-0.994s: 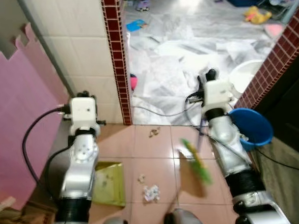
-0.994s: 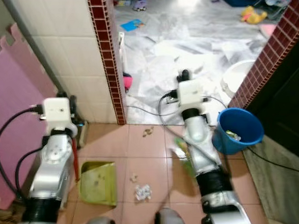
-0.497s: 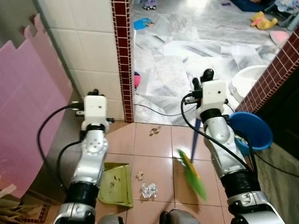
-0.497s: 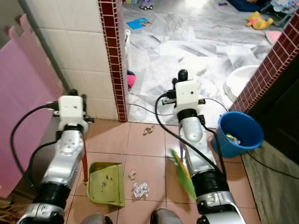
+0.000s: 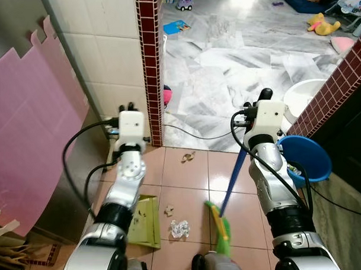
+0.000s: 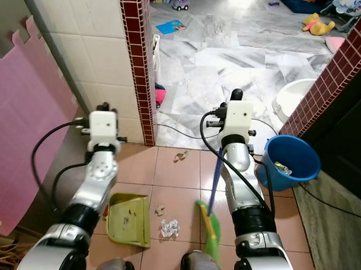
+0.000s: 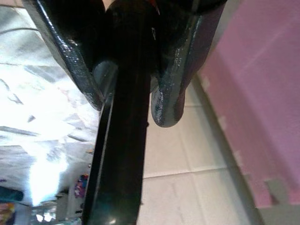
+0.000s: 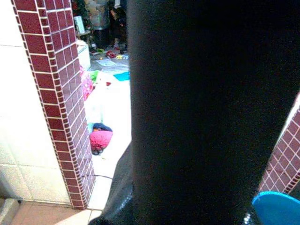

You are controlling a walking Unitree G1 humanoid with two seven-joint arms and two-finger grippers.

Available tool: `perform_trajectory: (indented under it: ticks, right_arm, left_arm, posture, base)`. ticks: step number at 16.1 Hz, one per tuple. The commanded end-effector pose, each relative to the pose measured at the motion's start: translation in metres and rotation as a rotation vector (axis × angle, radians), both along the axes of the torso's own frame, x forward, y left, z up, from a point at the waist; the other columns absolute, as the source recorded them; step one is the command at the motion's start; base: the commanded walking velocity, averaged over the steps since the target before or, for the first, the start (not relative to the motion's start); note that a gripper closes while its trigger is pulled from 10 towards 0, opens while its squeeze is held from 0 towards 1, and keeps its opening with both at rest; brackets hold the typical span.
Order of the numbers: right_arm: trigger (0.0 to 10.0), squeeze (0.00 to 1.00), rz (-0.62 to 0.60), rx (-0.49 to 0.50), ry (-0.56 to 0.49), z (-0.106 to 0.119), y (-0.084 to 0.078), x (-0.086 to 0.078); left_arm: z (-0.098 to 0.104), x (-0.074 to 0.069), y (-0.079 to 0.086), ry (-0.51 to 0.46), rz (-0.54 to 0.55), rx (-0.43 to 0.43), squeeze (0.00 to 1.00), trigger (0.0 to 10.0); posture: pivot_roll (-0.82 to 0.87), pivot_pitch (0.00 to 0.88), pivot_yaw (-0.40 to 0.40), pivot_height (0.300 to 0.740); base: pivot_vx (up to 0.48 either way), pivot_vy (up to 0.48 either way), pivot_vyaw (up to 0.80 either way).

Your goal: Sweep floor

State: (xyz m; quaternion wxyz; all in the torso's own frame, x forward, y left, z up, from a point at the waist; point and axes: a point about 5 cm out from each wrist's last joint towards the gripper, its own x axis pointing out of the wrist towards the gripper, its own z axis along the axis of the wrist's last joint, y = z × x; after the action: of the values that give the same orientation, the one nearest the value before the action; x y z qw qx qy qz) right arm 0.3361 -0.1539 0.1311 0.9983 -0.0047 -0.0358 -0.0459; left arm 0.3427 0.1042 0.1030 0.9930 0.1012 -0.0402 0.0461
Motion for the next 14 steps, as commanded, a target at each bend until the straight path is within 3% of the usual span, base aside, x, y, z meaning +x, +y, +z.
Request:
perform_trajectory:
  ticks: [1, 3, 4, 9, 14]
  right_arm:
    - [10.0, 0.0, 0.005, -0.004, -0.046, 0.014, 0.004, 0.007]
    - [10.0, 0.0, 0.009, 0.008, -0.048, 0.016, 0.01, 0.011]
    - [10.0, 0.0, 0.02, 0.052, -0.042, 0.017, 0.018, 0.013]
    - [10.0, 0.0, 0.056, 0.158, -0.031, 0.023, 0.033, 0.021]
    - [10.0, 0.0, 0.079, 0.384, 0.008, 0.037, 0.036, 0.032]
  left_arm:
    - [-0.014, -0.004, -0.014, 0.068, -0.042, -0.04, 0.0, 10.0]
    - [-0.019, -0.005, -0.022, 0.093, -0.054, -0.095, 0.0, 10.0]
    - [-0.025, -0.006, -0.029, 0.143, -0.083, -0.191, 0.0, 10.0]
    - [-0.039, -0.006, -0.027, 0.272, -0.094, -0.361, 0.0, 10.0]
    - [-0.042, -0.005, -0.032, 0.313, -0.141, -0.382, 0.0, 10.0]
  posture:
    - [-0.12, 0.104, -0.052, 0.74]
    - [-0.12, 0.102, -0.056, 0.74]
    - [-0.11, 0.102, -0.057, 0.74]
    - [-0.11, 0.097, -0.065, 0.74]
    - [-0.12, 0.083, -0.063, 0.74]
  base:
    - [0.0, 0.0, 0.0]
    - [0.0, 0.0, 0.0]
    - [0.0, 0.0, 0.0]
    - [0.0, 0.0, 0.0]
    - [0.0, 0.0, 0.0]
